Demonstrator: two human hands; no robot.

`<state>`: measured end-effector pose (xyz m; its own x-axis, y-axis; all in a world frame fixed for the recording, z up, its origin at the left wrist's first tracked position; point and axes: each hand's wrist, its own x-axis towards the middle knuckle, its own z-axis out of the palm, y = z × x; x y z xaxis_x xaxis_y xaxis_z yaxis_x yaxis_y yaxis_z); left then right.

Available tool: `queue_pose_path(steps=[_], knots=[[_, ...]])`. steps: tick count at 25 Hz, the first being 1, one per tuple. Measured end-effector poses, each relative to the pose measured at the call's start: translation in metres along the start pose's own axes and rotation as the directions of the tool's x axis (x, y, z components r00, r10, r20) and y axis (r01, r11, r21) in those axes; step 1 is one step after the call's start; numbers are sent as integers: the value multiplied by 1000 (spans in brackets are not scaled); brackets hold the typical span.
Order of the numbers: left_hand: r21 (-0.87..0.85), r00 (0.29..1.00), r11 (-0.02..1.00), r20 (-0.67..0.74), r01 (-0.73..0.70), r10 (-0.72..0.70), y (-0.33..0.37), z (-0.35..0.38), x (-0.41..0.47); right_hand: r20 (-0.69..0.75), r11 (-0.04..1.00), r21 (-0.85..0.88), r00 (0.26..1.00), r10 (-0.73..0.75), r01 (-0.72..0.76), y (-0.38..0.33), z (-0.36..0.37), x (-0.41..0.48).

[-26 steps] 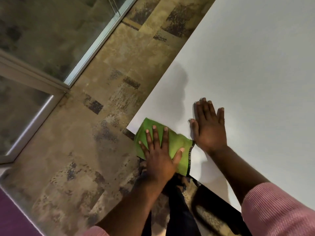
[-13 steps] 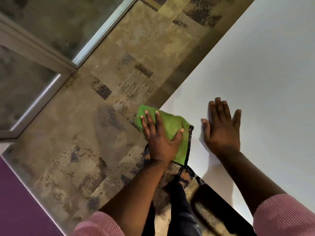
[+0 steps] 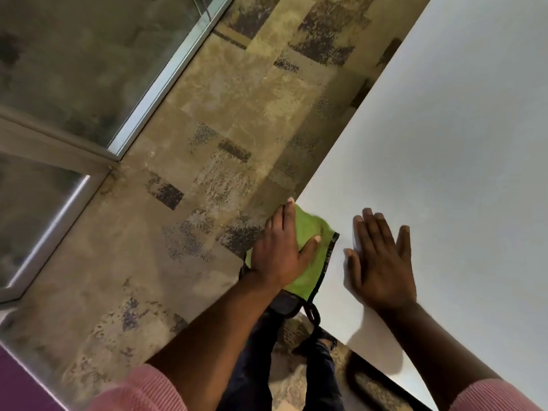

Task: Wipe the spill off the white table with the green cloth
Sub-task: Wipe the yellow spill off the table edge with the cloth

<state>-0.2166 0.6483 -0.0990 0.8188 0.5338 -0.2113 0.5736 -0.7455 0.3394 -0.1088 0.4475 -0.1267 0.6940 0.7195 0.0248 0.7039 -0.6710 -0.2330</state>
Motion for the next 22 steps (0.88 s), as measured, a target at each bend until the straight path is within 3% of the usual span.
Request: queue_pose_path(steps=[6, 11, 17, 22], knots=[[-54, 999, 998, 20, -31, 33, 58, -4, 99, 0, 1000, 22, 1000, 10, -10, 1, 4, -2], [23, 997, 997, 43, -69, 68, 86, -1, 149, 27, 1000, 22, 1000, 2, -3, 2, 3, -2], [145, 988, 978, -30, -148, 154, 74, 9, 128, -62, 992, 120, 997, 50, -42, -2, -5, -3], [209, 989, 971, -62, -119, 134, 54, 26, 41, -64, 971, 222, 992, 105, -88, -5, -13, -5]])
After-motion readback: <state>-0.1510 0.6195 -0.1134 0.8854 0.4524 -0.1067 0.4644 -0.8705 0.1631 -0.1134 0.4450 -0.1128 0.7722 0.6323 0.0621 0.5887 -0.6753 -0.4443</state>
